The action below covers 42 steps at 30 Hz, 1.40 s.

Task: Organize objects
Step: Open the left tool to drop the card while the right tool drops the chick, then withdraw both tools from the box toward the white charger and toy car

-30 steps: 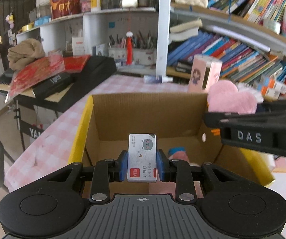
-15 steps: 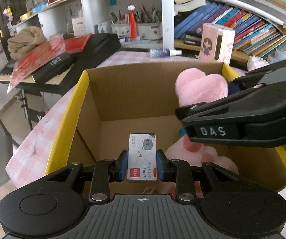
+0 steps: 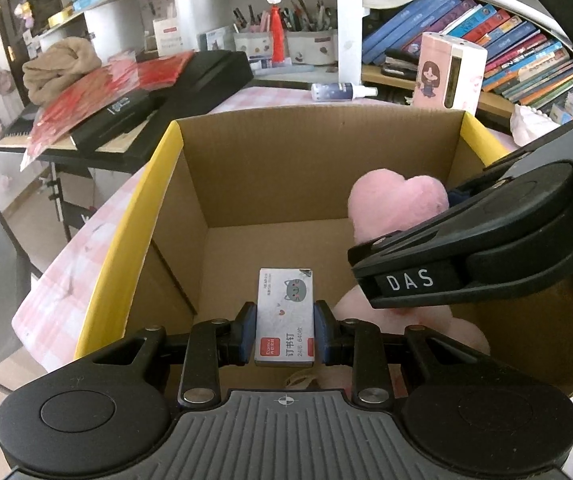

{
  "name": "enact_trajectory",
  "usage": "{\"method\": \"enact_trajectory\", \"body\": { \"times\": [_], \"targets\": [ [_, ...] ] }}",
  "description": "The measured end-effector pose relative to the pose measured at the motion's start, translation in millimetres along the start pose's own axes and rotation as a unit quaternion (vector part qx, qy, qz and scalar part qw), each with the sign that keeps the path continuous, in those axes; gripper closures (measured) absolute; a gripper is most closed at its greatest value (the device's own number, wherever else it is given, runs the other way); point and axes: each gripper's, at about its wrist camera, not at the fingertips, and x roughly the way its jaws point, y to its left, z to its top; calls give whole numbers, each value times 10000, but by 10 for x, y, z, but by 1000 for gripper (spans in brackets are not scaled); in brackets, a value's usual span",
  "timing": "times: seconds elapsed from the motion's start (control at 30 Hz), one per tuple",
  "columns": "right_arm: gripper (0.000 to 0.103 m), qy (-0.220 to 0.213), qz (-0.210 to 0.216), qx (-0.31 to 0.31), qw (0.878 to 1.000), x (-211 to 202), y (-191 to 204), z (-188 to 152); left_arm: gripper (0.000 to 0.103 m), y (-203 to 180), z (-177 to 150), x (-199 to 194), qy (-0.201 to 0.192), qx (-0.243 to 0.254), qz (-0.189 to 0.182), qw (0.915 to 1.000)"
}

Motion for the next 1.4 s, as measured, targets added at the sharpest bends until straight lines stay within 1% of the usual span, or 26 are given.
{"method": "enact_trajectory", "body": {
  "times": [0.07,0.13,0.2,0.23,0.3,0.33,0.4,0.43,0.5,0.57,0.63,0.7,0.9,1.07,1.27,1.33,1.4],
  "targets": [
    [56,4,4,32,10000,-9,-9,-6,74,0,5,-7,-19,-19,0,10000],
    [55,-2,-33,61,10000,-17,-13,-10,71,2,8,-30,-81,-32,-7,10000],
    [53,-48,-89,60,9999,-34,-6,-9,71,15,7,-69,-176,-86,-42,9998],
    [50,-92,-119,61,9999,-50,-8,-12,70,24,9,-87,-214,-124,-68,9997],
    [48,-229,-165,55,9996,-85,-6,-25,60,43,10,-124,-257,-204,-72,9994],
    [46,-333,-177,53,9993,-115,-4,-36,58,53,9,-146,-296,-234,-69,9993],
    [41,-598,-312,36,9977,-194,11,-66,47,63,5,-206,-402,-272,-41,9988],
    [37,-775,-413,49,9961,-250,16,-89,44,67,1,-238,-455,-272,14,9986],
    [36,-1051,-503,121,9931,-353,5,-130,39,69,-8,-310,-594,-249,74,9979],
    [35,-1168,-573,282,9911,-439,-24,-181,35,81,-15,-386,-718,-257,58,9971],
    [35,-1272,-669,394,9888,-522,-46,-238,34,98,-27,-461,-829,-290,36,9961],
    [35,-1406,-779,468,9859,-620,-60,-301,30,120,-41,-532,-911,-320,33,9953],
    [35,-1916,-1110,590,9734,-969,-59,-518,27,199,-101,-723,-1135,-424,20,9926],
    [35,-2187,-1368,813,9627,-1193,-20,-734,26,222,-196,-863,-1294,-323,54,9910],
    [35,-2290,-1681,950,9541,-1330,126,-1009,23,265,-330,-976,-1340,-335,-43,9904],
    [34,-2236,-1772,958,9537,-1335,196,-1103,22,275,-378,-999,-1314,-348,-73,9907],
    [34,-2114,-1816,909,9561,-1321,278,-1170,20,289,-431,-1018,-1266,-366,-126,9912]
  ]
}}
